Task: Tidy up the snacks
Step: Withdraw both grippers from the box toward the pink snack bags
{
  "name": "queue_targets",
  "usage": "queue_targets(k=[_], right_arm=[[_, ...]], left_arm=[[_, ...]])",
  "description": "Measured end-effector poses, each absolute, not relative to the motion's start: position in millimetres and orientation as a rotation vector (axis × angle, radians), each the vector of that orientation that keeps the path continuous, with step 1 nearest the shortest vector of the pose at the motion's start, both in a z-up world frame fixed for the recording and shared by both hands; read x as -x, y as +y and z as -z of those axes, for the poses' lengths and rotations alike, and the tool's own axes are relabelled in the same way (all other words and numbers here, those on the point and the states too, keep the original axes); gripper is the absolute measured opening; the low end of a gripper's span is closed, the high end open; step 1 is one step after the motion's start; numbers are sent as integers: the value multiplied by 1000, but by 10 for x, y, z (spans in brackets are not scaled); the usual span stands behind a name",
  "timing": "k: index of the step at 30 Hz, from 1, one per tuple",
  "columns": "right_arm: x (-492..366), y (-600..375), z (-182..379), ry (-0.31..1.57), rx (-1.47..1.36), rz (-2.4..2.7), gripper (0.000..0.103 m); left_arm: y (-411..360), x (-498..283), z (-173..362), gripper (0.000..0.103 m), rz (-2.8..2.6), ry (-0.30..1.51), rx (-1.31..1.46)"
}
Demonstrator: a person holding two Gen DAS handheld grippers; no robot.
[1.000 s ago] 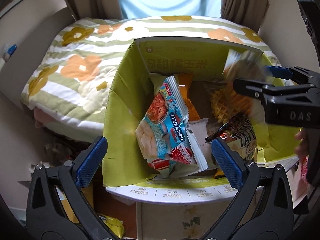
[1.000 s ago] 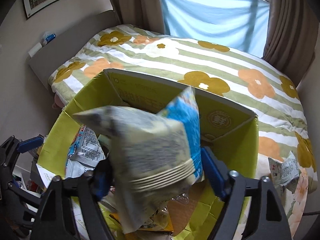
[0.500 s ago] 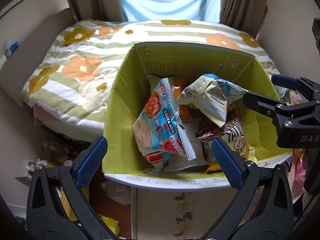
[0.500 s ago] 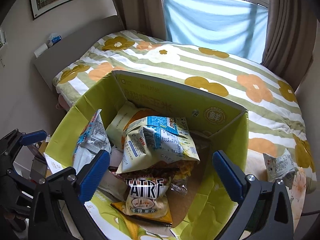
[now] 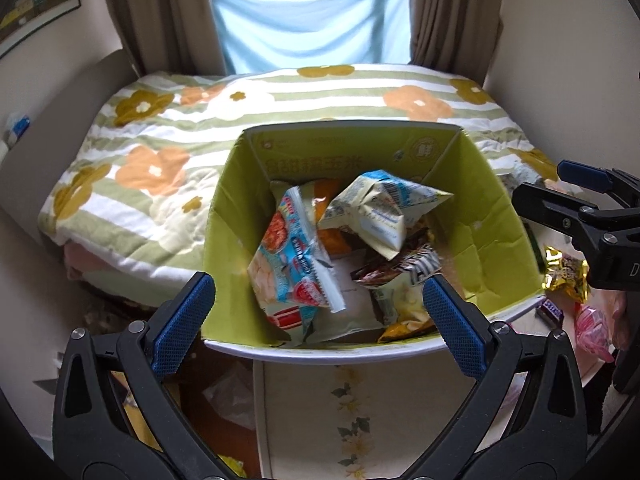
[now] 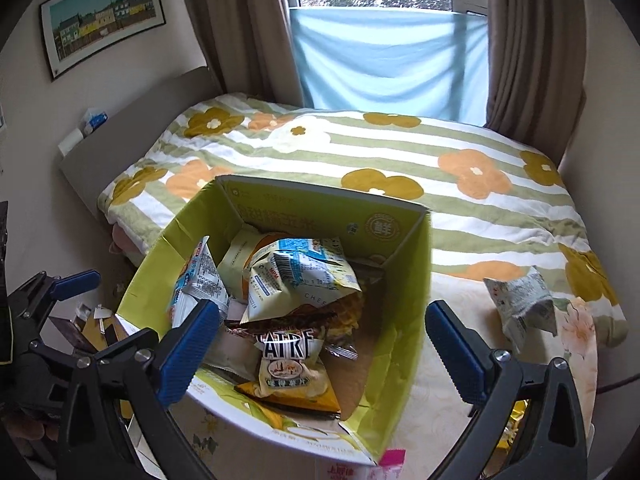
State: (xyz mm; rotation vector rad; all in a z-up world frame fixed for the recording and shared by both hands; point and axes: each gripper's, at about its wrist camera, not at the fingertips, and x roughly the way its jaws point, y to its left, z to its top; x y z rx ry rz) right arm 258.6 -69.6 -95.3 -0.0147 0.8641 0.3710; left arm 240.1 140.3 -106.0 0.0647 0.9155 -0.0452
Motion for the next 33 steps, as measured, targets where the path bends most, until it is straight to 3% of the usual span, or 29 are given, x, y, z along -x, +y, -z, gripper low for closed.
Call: queue_targets(k=[11,23,33], right_arm=[[-2174,-1443,756,827,13,-258,102],[-1593,-2516,910,865,-20,-238,102],[-1204,-3198,1317,929,-77,-229,102]], left_arm=[[912,-2148,939,103,78,894,-43],[69,-1639,1059,103,49,933,28],[-468,-1364,1539,103,27,1039,62]])
